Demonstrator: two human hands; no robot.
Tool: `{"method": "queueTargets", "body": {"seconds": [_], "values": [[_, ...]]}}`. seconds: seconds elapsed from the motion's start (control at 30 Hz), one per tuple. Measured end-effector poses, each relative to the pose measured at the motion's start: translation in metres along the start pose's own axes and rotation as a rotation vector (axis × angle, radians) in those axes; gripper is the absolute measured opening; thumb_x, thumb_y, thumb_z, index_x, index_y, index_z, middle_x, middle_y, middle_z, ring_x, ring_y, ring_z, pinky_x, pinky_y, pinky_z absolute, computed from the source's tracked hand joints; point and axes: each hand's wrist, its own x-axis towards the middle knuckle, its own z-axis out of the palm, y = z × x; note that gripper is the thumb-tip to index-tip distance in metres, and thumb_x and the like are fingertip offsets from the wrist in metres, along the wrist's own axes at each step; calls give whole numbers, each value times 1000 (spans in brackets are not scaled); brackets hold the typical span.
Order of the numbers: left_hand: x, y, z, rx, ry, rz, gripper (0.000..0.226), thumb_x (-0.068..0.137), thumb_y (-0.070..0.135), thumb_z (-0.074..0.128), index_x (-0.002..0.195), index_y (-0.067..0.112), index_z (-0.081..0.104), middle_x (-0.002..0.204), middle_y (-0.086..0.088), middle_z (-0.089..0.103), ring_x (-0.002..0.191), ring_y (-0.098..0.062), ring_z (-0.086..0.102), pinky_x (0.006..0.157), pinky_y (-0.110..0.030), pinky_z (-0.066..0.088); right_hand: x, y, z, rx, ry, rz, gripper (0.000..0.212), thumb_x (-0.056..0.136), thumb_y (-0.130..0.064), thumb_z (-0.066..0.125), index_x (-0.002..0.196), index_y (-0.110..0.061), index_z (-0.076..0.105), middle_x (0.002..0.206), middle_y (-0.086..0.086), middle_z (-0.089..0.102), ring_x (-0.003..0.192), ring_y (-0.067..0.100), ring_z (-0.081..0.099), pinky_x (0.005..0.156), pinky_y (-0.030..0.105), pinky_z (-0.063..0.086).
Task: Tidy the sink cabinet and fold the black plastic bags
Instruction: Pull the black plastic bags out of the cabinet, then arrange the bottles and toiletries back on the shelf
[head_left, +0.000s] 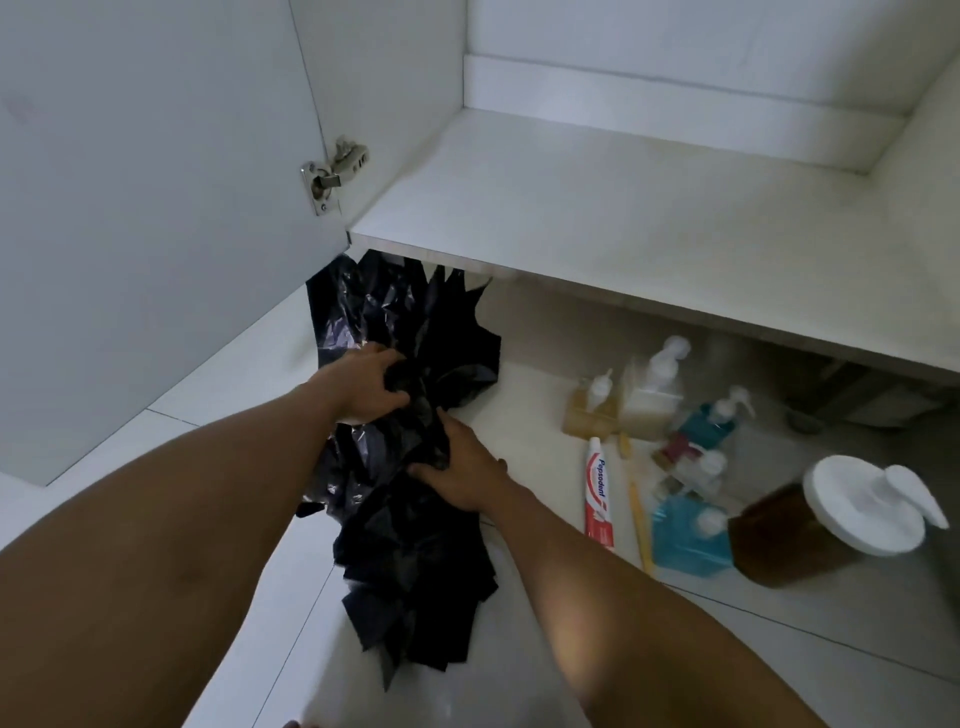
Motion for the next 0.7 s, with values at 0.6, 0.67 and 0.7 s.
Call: {"method": "queueTargets", "body": {"seconds": [0.6,0.67,0.7], "values": [[14,172,24,95,387,251,56,93,54,51,140,23,48,139,-2,51,128,-24,44,104,-49,32,-56,67,-98,-9,394,159,45,96,-22,61,139,-9,52,139,12,54,125,25,54,105,33,43],[15,183,27,31,384,226,43,96,50,50,129,23,56,130,0,56,120,-22,51,102,-48,32,-60,71,-106,-36,440,206,34,96,-19,58,128,-11,60,128,12,62,116,27,59,101,34,46],[15,187,29,-20,394,202,36,97,48,51,120,23,61,122,1,60,114,-21,54,101,-47,33,-63,71,-110,-51,462,229,26,95,-18,57,120,-13,65,119,12,66,110,28,62,96,36,49]]}}
